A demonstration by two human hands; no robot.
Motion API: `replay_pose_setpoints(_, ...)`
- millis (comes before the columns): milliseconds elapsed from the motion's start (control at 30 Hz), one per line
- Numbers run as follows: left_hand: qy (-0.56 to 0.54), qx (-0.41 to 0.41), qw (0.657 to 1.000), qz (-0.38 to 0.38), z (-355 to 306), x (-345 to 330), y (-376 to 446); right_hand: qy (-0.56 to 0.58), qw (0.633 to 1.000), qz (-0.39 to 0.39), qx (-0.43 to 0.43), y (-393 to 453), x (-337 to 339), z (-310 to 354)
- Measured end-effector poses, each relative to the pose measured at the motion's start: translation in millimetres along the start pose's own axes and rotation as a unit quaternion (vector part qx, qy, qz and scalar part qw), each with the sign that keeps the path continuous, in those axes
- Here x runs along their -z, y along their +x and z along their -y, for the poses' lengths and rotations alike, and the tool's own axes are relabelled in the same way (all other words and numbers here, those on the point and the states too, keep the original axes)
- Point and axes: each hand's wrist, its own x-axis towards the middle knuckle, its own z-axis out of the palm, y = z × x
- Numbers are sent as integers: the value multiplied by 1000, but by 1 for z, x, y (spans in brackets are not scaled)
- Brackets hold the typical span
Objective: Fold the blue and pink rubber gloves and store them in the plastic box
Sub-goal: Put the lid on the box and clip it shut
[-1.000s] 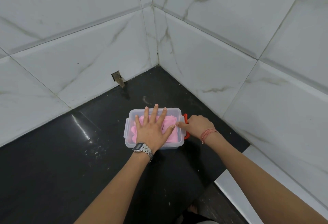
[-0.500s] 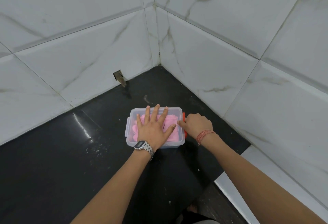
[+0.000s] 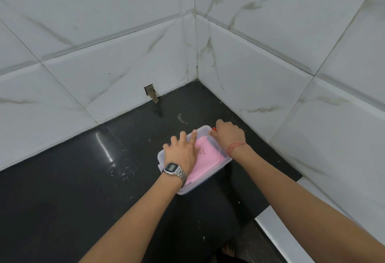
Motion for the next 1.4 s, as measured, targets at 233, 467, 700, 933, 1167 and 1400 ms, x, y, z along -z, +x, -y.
replay_pose_setpoints(233, 16, 8, 997, 74, 30, 5, -12, 379, 915, -129, -44, -66, -10, -17)
replay_pose_setpoints(467, -109, 102, 984, 99, 58, -2, -21, 586, 778, 137, -180, -173, -44, -10)
replay_pose_setpoints(700, -174, 120, 970, 120, 67, 0, -20, 615, 756, 174, -143, -171, -44, 11)
replay_pose_setpoints(933, -296, 130, 934, 149, 68, 8, -23, 561, 801, 163, -129, -128, -30, -4)
replay_pose_setpoints(1167, -602, 222, 744, 188, 69, -5, -20, 523, 840, 102, -97, -76, -22, -11)
replay_pose_setpoints(1400, -674, 282, 667, 147, 47, -3, -5, 468, 877, 77, -73, -12, -19, -12)
